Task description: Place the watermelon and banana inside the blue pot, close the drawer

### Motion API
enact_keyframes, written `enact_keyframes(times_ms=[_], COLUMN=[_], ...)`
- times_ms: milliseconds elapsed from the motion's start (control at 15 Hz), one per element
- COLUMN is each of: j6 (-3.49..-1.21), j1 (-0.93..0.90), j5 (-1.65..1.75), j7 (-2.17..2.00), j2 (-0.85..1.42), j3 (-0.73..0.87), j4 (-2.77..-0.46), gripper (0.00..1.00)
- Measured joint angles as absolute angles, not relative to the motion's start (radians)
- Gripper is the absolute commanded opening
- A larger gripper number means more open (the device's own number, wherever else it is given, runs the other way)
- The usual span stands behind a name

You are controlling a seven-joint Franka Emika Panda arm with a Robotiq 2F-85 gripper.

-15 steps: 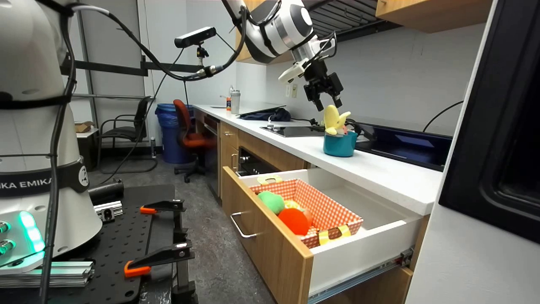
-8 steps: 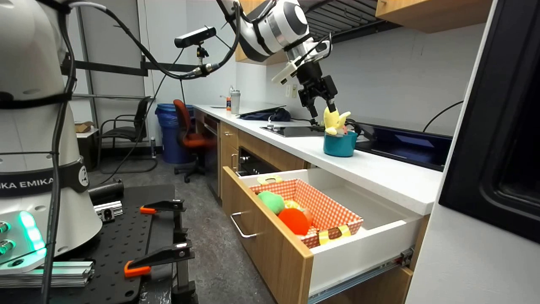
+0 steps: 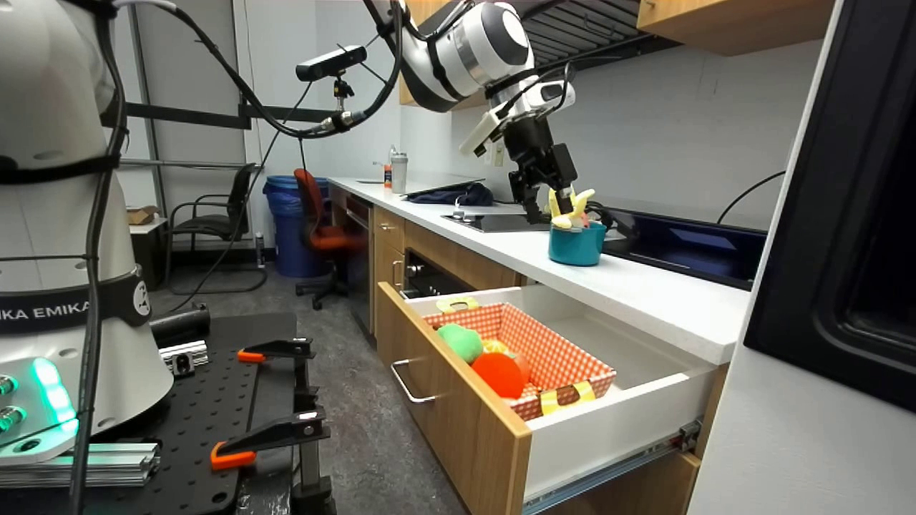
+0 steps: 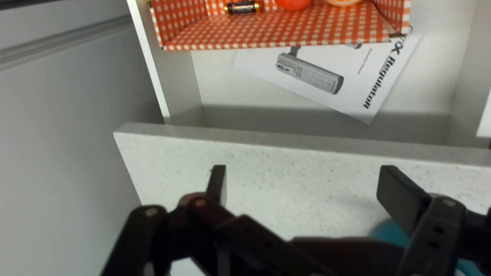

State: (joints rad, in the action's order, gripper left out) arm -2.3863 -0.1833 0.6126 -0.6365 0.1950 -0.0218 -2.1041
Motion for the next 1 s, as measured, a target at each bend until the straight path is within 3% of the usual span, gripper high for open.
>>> enact_keyframes(times_ms=[867, 933, 1000], j6=[-2.26, -2.247, -2.236], j1=[-0.107, -0.107, -0.107], j5=[0.54, 0.53, 0.519], j7=[-0.626, -0.621, -0.614], j2=[0.099, 0.085, 0.07], j3=[0.009, 0.009, 0.009], j4=[-2.316, -2.333, -2.35], gripper=[1.0, 0.8, 0.74])
